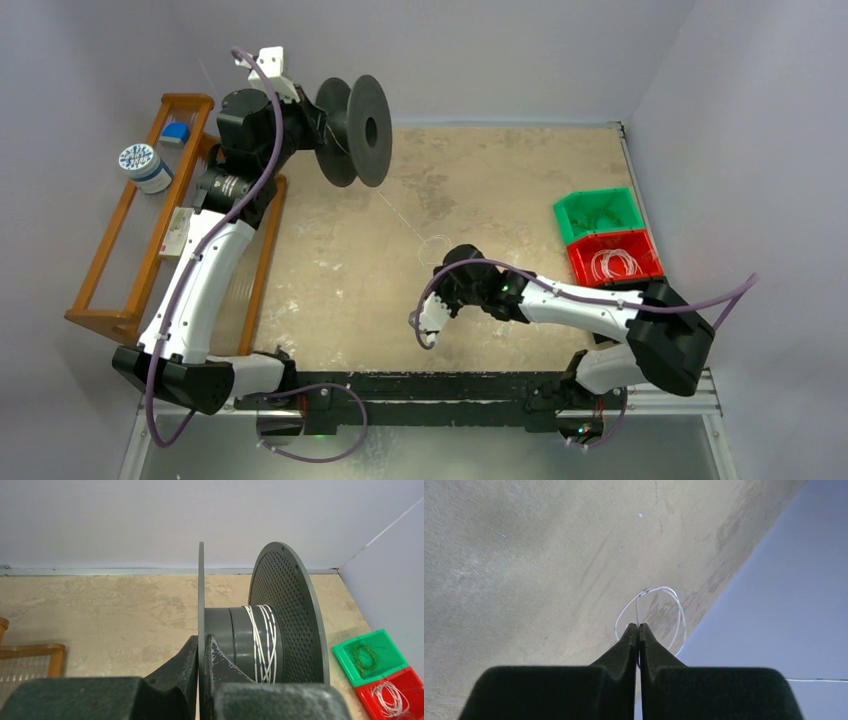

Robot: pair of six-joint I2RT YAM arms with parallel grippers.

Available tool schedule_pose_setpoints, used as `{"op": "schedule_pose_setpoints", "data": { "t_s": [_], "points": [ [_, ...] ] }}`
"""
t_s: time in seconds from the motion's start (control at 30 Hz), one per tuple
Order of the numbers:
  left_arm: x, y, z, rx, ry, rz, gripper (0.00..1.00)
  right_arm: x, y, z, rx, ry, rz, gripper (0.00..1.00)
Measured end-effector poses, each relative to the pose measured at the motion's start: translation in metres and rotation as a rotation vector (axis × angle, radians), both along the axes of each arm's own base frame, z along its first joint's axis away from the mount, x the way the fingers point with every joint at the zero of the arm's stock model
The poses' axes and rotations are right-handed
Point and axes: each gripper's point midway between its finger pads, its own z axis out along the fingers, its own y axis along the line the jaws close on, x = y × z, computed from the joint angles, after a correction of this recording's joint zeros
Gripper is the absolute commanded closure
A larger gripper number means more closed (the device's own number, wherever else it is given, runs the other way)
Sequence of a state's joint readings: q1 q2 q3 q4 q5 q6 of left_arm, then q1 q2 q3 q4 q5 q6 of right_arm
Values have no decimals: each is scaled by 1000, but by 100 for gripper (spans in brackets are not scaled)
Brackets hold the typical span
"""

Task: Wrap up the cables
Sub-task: Wrap the cable around the cable reel.

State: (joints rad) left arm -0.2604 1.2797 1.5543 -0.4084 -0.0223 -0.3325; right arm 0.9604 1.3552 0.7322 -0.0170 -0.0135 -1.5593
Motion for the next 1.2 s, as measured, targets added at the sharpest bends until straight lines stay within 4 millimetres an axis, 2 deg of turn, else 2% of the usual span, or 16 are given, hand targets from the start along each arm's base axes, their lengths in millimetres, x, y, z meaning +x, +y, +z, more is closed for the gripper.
{"op": "schedule_pose_setpoints", "data": {
  "t_s": [0.2, 0.27, 0.43, 0.57, 0.73, 0.9, 1.07, 1.17, 1.2],
  "points": [
    [-4, -7, -5, -17, 29, -41, 100, -6, 3, -23, -69, 18, 12, 100],
    [-6, -9, -8, -18, 42, -49, 100, -8, 4, -28, -81, 27, 19, 97],
    [-7, -12, -9, -26, 48, -68, 100, -12, 6, -32, -81, 47, 16, 85],
    [-6, -13, -3, -34, 23, -76, 100, -17, 10, -30, -57, 93, 14, 64],
    [-5, -16, 5, -44, -6, -101, 100, -20, 29, -10, 25, 144, 24, 49],
    [-6, -19, 7, -47, -14, -120, 100, -38, 49, 14, 116, 262, 78, 39],
    [-7, -21, 8, -47, -15, -130, 100, -61, 60, 57, 229, 374, 147, 35],
    [-7, -21, 10, -48, -19, -131, 100, -68, 61, 81, 279, 404, 187, 33],
    [-7, -21, 11, -48, -21, -131, 100, -68, 60, 86, 292, 399, 191, 29]
  ]
}}
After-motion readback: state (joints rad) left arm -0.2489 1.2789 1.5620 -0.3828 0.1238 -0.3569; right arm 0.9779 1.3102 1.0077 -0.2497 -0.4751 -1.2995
